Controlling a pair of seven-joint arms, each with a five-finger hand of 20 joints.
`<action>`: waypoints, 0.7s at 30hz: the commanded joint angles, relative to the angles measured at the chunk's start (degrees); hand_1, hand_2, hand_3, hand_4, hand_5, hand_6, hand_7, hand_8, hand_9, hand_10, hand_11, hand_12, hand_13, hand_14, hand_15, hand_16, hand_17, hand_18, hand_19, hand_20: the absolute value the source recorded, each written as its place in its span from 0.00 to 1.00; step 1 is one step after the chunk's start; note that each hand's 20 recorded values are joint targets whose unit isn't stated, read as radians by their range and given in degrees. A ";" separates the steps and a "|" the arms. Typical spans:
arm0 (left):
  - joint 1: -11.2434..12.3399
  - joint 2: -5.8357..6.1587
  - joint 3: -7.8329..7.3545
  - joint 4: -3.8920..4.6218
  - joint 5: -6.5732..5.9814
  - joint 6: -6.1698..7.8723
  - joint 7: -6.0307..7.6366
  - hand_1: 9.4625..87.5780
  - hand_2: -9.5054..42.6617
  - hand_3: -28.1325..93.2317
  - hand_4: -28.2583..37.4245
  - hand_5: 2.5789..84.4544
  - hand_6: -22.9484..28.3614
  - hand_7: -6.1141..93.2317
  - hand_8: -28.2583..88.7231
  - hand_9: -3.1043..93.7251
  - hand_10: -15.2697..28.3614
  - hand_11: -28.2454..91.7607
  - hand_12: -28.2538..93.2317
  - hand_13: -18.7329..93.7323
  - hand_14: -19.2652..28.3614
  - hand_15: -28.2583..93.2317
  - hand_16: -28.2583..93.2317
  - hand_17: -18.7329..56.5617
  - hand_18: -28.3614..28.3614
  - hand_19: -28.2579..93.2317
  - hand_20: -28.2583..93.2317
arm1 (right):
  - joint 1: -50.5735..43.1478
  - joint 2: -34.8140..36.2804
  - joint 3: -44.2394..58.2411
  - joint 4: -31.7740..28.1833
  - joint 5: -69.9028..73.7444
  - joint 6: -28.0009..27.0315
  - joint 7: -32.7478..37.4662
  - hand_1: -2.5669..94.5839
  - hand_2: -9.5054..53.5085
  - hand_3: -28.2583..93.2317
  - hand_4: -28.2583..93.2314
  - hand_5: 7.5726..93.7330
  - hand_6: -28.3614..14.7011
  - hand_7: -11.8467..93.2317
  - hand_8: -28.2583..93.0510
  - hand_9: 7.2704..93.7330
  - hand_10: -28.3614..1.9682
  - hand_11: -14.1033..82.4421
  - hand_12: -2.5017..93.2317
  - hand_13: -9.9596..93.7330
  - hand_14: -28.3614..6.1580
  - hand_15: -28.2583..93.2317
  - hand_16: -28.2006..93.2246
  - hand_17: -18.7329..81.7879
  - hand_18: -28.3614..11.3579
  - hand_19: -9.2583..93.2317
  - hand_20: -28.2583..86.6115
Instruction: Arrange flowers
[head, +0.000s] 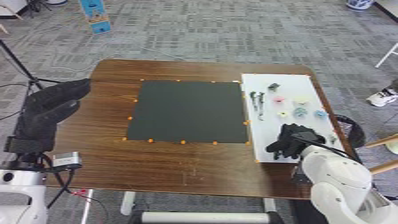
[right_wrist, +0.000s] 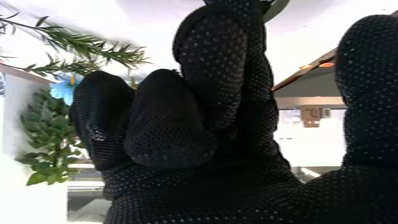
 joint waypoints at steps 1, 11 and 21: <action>0.04 -0.50 -0.09 -0.61 0.93 -0.58 -0.52 0.20 0.00 0.83 0.14 0.57 0.48 0.19 0.19 0.51 0.62 0.36 0.35 0.51 0.72 0.33 0.26 0.34 0.71 0.28 0.39 | 0.72 -0.65 -3.02 3.47 -2.79 -0.81 1.47 0.28 0.00 0.73 0.22 0.90 0.58 0.33 0.23 0.98 0.58 0.57 0.41 0.96 0.60 0.79 0.61 0.80 0.18 1.00 0.80; -0.14 -0.68 0.08 -0.65 1.43 -0.87 -0.58 0.20 0.00 0.82 0.14 0.56 0.48 0.20 0.19 0.51 0.62 0.36 0.35 0.50 0.72 0.33 0.26 0.34 0.71 0.28 0.39 | 4.11 -0.31 -8.93 6.91 -5.46 -2.70 1.89 0.40 0.00 0.72 0.23 0.90 0.61 0.36 0.32 0.99 0.63 0.61 0.40 0.98 0.63 0.80 0.60 0.82 0.21 1.00 0.81; 0.30 -0.79 -0.01 -0.72 1.07 -1.05 -0.78 0.21 0.00 0.82 0.14 0.56 0.48 0.19 0.19 0.50 0.62 0.36 0.35 0.50 0.72 0.33 0.26 0.34 0.72 0.28 0.38 | 1.98 -1.48 -5.68 4.40 -1.83 -4.94 3.65 0.53 0.00 0.70 0.33 0.89 0.64 0.30 0.51 0.98 0.64 0.60 0.41 0.98 0.67 0.78 0.61 0.82 0.25 1.00 0.78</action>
